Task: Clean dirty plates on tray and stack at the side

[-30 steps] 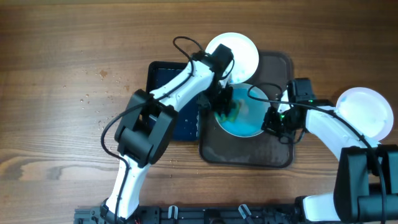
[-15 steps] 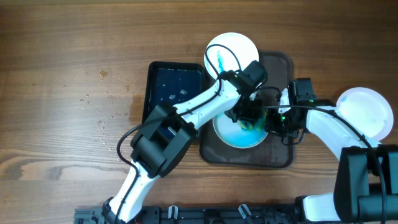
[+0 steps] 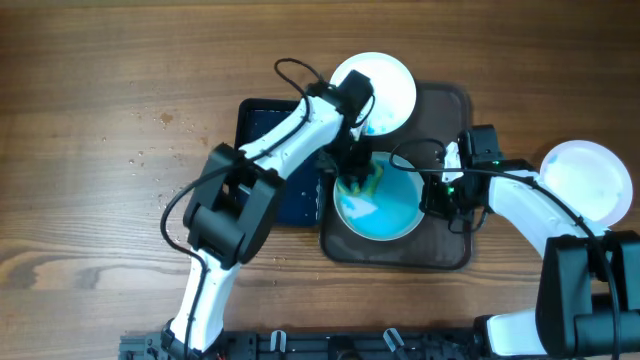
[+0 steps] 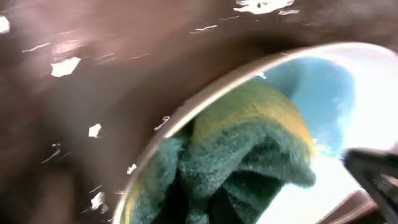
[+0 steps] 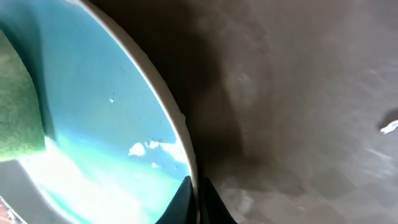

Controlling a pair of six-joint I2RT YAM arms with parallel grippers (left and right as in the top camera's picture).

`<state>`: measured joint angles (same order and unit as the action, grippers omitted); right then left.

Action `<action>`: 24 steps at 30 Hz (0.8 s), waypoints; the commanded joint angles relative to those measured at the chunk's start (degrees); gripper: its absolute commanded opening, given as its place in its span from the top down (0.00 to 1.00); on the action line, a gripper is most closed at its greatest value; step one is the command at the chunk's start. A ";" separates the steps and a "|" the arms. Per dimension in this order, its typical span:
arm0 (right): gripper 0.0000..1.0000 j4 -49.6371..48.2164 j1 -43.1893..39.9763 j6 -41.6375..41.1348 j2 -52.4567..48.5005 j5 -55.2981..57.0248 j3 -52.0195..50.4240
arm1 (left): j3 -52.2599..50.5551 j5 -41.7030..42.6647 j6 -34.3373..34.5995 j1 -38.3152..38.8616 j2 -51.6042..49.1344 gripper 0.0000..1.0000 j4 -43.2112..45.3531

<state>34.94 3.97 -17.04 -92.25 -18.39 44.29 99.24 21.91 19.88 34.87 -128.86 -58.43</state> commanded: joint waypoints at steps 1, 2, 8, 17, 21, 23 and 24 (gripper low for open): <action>0.96 0.72 -0.76 -1.03 -1.27 5.73 -1.77 | -0.76 9.77 -6.21 5.57 -1.66 0.96 5.84; 0.96 0.76 -0.76 -1.01 -1.27 5.73 -1.77 | -0.76 9.77 -6.21 7.21 -1.66 0.96 7.82; 0.96 1.77 -0.76 -1.01 -1.27 5.51 -1.77 | -0.76 9.51 -4.37 12.37 -1.66 0.96 6.82; 0.96 1.75 -0.76 -1.01 -1.27 5.51 -1.77 | -0.76 -17.53 6.93 8.00 -0.31 0.96 -11.21; 0.96 1.73 -0.76 -0.98 -1.27 5.51 -1.77 | -0.76 -21.38 9.64 6.10 6.14 0.96 -11.32; 0.96 1.70 -0.76 -1.01 -1.27 5.53 -1.77 | -0.76 -21.35 10.91 4.59 11.10 0.96 -10.58; 0.96 1.68 -0.76 -0.96 -1.27 5.53 -1.77 | -0.76 -21.38 10.88 3.96 12.94 0.96 -10.38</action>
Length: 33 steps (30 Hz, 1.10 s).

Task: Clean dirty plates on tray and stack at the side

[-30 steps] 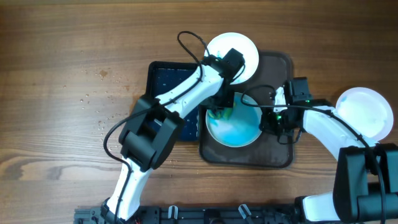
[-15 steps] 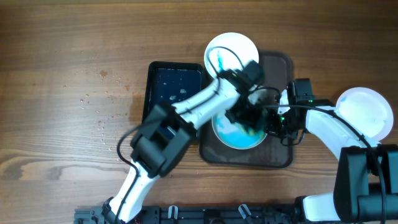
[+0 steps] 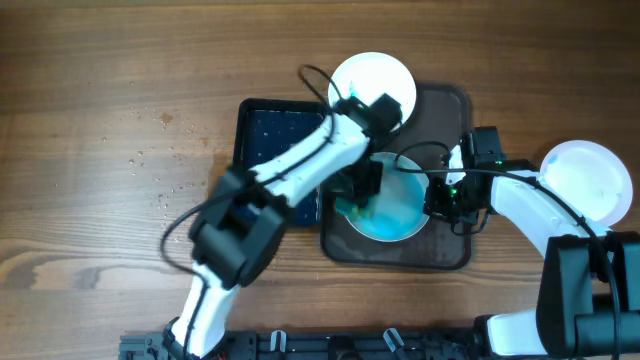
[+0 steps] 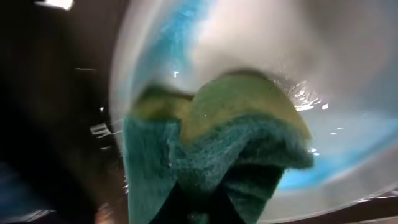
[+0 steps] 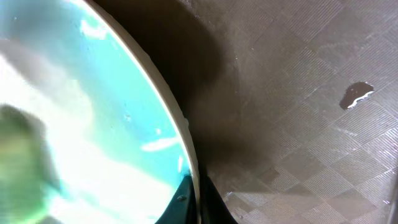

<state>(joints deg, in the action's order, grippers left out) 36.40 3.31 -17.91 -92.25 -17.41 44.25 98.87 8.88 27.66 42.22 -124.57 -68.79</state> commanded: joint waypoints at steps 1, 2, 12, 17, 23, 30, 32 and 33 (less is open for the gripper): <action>0.96 0.20 -0.11 -0.09 -1.27 4.55 -1.73 | -0.39 -8.35 3.10 -4.61 11.87 0.96 0.20; 0.96 0.17 -0.11 -0.09 -1.27 4.55 -1.73 | -0.39 -8.52 3.08 -5.86 14.34 0.96 0.26; 0.96 -1.14 -0.13 2.32 -1.27 4.52 -1.73 | -10.73 -12.90 2.56 -22.38 16.90 0.96 6.51; 0.96 3.30 -0.11 1.60 -0.76 4.59 0.22 | -20.50 -2.27 -2.27 -23.21 15.76 0.76 15.23; 0.96 14.34 -0.11 4.55 5.79 6.10 8.83 | -16.15 -2.27 -4.76 -25.11 19.06 0.00 11.04; 0.96 31.30 3.50 7.34 7.32 10.67 27.78 | -4.87 -2.27 -4.74 -33.11 29.16 0.00 1.44; 0.96 32.94 5.20 6.88 6.93 10.69 32.20 | -4.07 -2.25 -4.74 -35.80 32.68 0.00 1.16; 0.96 32.57 6.64 5.51 6.43 10.78 34.58 | -4.07 -2.27 -4.74 -37.24 34.84 0.00 1.22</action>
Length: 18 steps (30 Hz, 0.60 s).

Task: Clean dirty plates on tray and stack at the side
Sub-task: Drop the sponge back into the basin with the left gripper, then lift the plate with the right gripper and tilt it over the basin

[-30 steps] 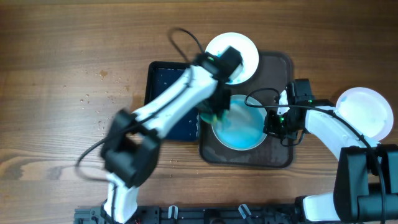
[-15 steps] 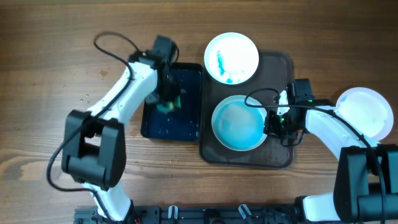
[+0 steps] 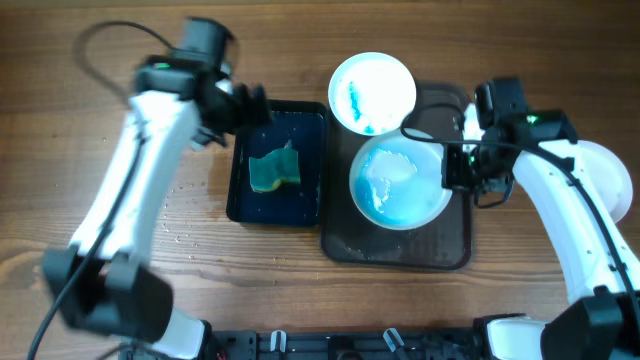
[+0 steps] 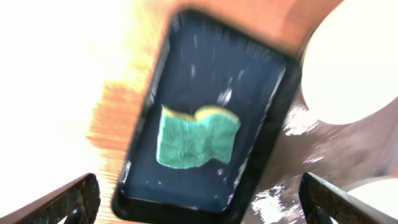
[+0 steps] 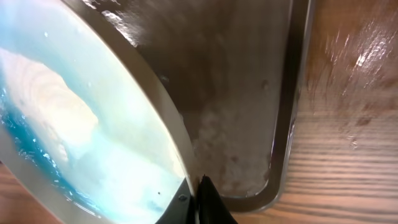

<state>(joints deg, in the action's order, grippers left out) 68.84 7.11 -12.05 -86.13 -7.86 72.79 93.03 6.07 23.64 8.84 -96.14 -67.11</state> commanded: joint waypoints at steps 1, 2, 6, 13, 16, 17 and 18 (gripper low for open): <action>0.96 -1.01 4.11 -1.84 -0.07 1.62 7.21 | 1.77 0.55 -0.72 -4.96 8.04 0.00 -0.48; 0.96 -2.67 5.60 -2.99 -0.48 2.25 7.93 | 1.77 0.55 -0.72 -6.10 9.73 0.00 -0.48; 0.96 -14.73 14.53 -4.96 -2.97 11.13 8.26 | 1.77 0.52 -0.74 -8.46 13.88 0.00 -0.55; 0.96 -29.66 32.41 -3.54 -7.32 46.21 8.26 | 1.75 0.52 -0.74 -8.44 14.38 0.00 -1.51; 0.96 -34.34 37.81 3.52 -7.32 57.31 8.26 | 1.75 0.52 -0.74 -8.44 14.38 0.00 -1.53; 0.96 -36.28 40.30 6.82 -7.32 62.36 8.26 | 1.75 0.52 -0.72 -8.44 14.38 0.00 -1.51; 0.96 -37.51 41.77 9.18 -7.32 64.81 8.26 | 1.75 0.52 -0.74 -8.44 14.38 0.00 -1.51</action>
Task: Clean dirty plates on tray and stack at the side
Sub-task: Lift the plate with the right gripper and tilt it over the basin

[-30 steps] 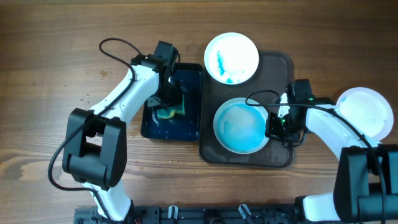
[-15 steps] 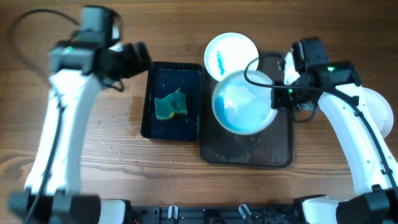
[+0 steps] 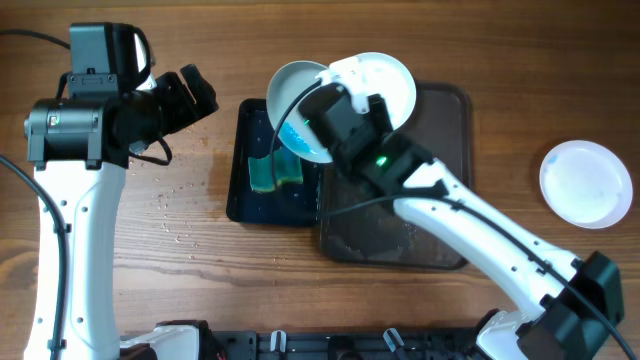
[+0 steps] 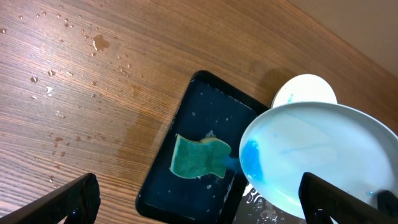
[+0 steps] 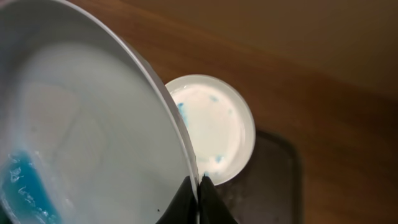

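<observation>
My right gripper [image 3: 326, 106] is shut on the rim of a white plate [image 3: 298, 122], holding it tilted over the black tray [image 3: 241, 190]. Blue liquid pools at the plate's low edge [image 4: 251, 163]. In the right wrist view the fingers [image 5: 198, 194] pinch the rim of that plate [image 5: 81, 137]. A second white plate [image 5: 214, 124] with blue smears sits at the far end of the brown tray [image 3: 440, 240]. The green-yellow sponge [image 4: 200, 157] lies in the black tray. My left gripper [image 4: 199, 190] hangs open and empty, high over the table at the left [image 3: 192, 94].
A clean white plate [image 3: 585, 182] lies on the wooden table to the right of the brown tray. Water drops speckle the wood left of the black tray [image 3: 165, 195]. My right arm stretches diagonally across the brown tray.
My right gripper has carried the plate from over the brown tray to above the black tray and tipped it. My left arm has drawn back to the left, still open.
At first my left gripper held the sponge in the blue-filled plate while my right gripper pinched its rim, and the same held a moment later. Then the sponge lay in the black tray and my right gripper held the plate. Now the plate hangs tilted over the black tray.
</observation>
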Controlling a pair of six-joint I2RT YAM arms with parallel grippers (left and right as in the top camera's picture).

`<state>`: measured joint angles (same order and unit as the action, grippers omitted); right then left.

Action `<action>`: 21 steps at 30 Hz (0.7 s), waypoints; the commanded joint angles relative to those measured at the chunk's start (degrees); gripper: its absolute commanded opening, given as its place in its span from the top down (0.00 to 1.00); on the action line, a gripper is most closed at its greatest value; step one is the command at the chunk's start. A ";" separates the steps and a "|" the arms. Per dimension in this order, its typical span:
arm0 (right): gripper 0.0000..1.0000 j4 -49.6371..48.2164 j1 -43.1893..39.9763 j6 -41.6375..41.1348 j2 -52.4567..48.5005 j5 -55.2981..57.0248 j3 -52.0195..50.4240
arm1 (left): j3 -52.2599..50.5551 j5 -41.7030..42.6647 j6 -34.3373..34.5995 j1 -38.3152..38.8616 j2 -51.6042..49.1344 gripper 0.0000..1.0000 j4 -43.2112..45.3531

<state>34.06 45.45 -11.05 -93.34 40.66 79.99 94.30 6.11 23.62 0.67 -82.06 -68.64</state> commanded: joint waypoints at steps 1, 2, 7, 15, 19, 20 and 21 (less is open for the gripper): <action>0.96 -3.67 4.46 9.97 -0.11 17.84 1.07 | 0.48 0.48 -0.72 -0.26 0.31 0.00 0.02; 0.96 -4.66 5.62 12.04 -0.11 19.71 1.07 | 0.48 0.48 -0.72 -0.26 0.31 0.00 0.02; 0.96 -6.88 9.18 17.92 -0.11 24.20 1.07 | 0.48 0.48 -0.70 -0.26 0.31 0.00 0.02; 0.96 -7.91 12.46 26.73 -0.11 24.15 1.07 | 0.48 0.48 -0.72 -0.26 0.31 0.00 0.02; 0.96 -8.22 12.68 29.09 -0.11 24.13 1.07 | 0.48 0.48 -0.70 -0.26 0.31 0.00 0.02; 0.96 -8.35 12.68 29.09 -0.11 24.13 1.07 | 0.48 0.48 -0.72 -0.26 0.31 0.00 0.02; 0.96 -8.37 12.68 29.09 -0.11 24.13 1.07 | 0.48 0.48 -0.72 -0.26 0.31 0.00 0.02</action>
<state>26.39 57.95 16.32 -93.36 62.92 79.99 94.30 6.11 23.62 0.67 -82.06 -68.64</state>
